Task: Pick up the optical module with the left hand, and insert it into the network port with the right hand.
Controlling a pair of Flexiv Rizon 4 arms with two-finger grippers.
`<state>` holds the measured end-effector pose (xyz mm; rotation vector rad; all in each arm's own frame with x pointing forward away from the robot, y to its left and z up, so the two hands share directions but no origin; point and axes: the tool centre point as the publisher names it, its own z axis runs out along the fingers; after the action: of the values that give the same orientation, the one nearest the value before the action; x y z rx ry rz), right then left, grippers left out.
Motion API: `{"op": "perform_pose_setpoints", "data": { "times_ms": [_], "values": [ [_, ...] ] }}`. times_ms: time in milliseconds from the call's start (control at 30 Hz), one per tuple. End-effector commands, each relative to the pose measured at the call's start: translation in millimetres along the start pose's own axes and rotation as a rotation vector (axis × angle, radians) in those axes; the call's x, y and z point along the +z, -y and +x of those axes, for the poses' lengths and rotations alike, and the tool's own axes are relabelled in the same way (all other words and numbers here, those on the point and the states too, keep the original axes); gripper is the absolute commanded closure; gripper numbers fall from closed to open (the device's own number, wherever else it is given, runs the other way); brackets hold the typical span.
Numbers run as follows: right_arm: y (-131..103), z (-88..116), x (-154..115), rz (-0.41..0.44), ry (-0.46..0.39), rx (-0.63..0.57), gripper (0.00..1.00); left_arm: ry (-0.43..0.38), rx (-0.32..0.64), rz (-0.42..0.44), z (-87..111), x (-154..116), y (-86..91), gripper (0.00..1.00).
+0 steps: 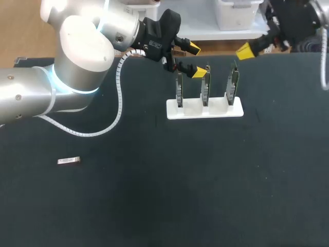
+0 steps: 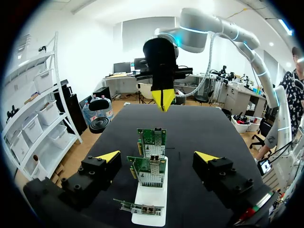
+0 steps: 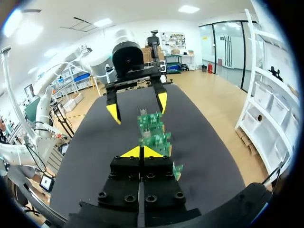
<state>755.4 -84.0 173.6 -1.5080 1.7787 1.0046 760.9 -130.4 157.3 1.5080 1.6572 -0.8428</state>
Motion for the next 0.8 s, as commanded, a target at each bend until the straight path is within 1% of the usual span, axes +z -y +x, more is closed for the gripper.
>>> {"op": "perform_pose_setpoints", "data": {
  "times_ms": [33,100,233,367,567,800],
  "values": [
    [-15,8,-10,0.046,0.018,-0.012,1.0,-0.005,-0.001,0.003,-0.8,1,-1.7,0.0],
    [-15,10,-12,0.034,0.011,-0.017,1.0,-0.005,-0.001,0.003,-0.8,1,-1.7,0.0],
    [-16,13,-16,-0.023,0.006,-0.045,1.0,-0.005,-0.001,0.003,-0.8,1,-1.7,0.0],
    [-14,20,-15,-0.063,-0.032,-0.068,1.0,-0.005,-0.001,0.003,-0.8,1,-1.7,0.0],
    [-6,27,-19,-0.066,-0.038,-0.062,1.0,-0.005,-0.001,0.003,-0.8,1,-1.7,0.0],
    [2,29,-21,-0.068,-0.038,-0.068,1.0,-0.005,-0.001,0.003,-0.8,1,-1.7,0.0]
  ]
}}
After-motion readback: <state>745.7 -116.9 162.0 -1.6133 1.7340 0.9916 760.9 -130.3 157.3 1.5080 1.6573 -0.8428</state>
